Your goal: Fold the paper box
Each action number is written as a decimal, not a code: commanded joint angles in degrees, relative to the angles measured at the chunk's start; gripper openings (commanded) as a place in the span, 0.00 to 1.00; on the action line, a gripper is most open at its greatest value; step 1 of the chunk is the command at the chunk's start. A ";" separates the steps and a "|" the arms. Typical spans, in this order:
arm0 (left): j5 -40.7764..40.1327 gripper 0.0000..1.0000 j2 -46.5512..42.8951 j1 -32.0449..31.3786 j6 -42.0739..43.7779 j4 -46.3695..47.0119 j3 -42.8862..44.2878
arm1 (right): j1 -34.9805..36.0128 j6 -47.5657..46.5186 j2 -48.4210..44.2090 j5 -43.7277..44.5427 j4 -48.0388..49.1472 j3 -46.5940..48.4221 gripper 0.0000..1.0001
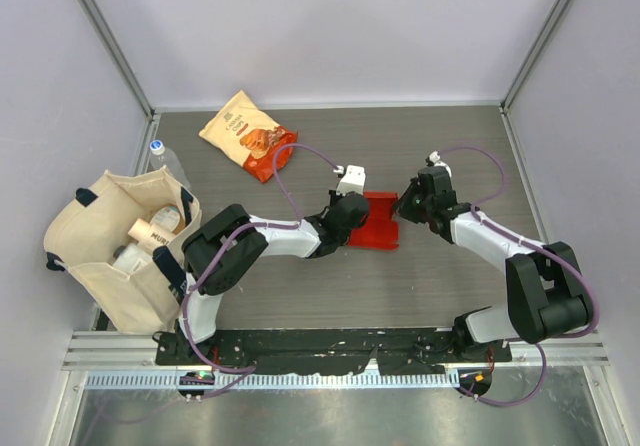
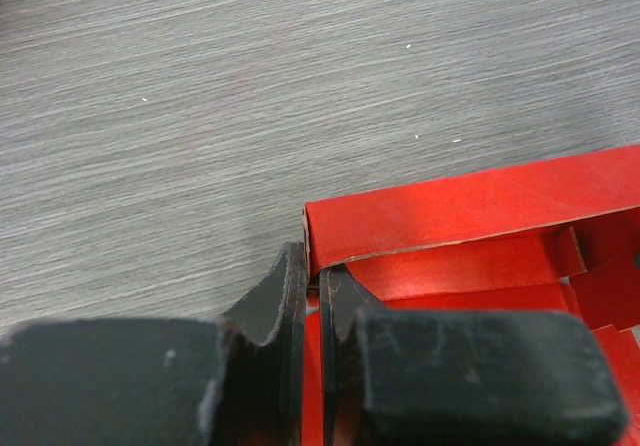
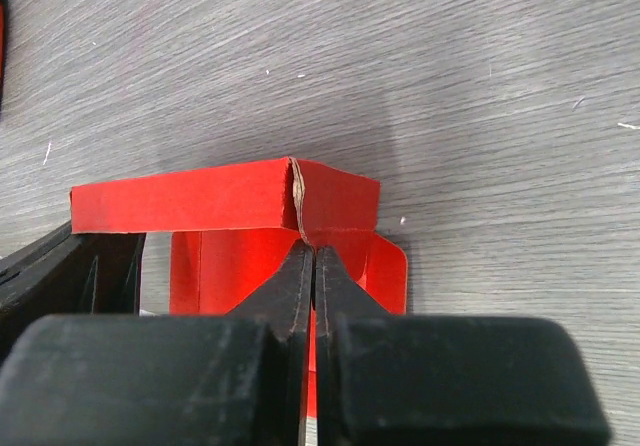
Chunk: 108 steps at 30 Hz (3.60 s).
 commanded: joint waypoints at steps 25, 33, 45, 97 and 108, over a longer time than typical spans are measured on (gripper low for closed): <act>1.68 0.00 0.42 -0.17 -0.59 -0.69 -3.34 | -5.09 -19.47 -3.39 23.82 -19.39 12.71 0.45; 1.50 0.00 0.42 -0.17 0.29 -0.17 -3.25 | -0.34 -28.53 -4.41 14.78 -2.46 2.88 0.33; 1.42 0.00 0.86 -0.17 0.73 -0.34 -2.29 | 6.86 -33.28 -3.90 7.65 9.35 -2.58 0.33; 1.94 0.00 0.68 -0.17 1.78 -1.22 -1.76 | 3.09 -32.05 0.76 6.16 10.76 -0.82 0.45; 2.03 0.00 0.59 -0.17 1.96 -1.05 -1.76 | 3.18 -32.23 -0.47 0.28 12.96 -3.20 0.42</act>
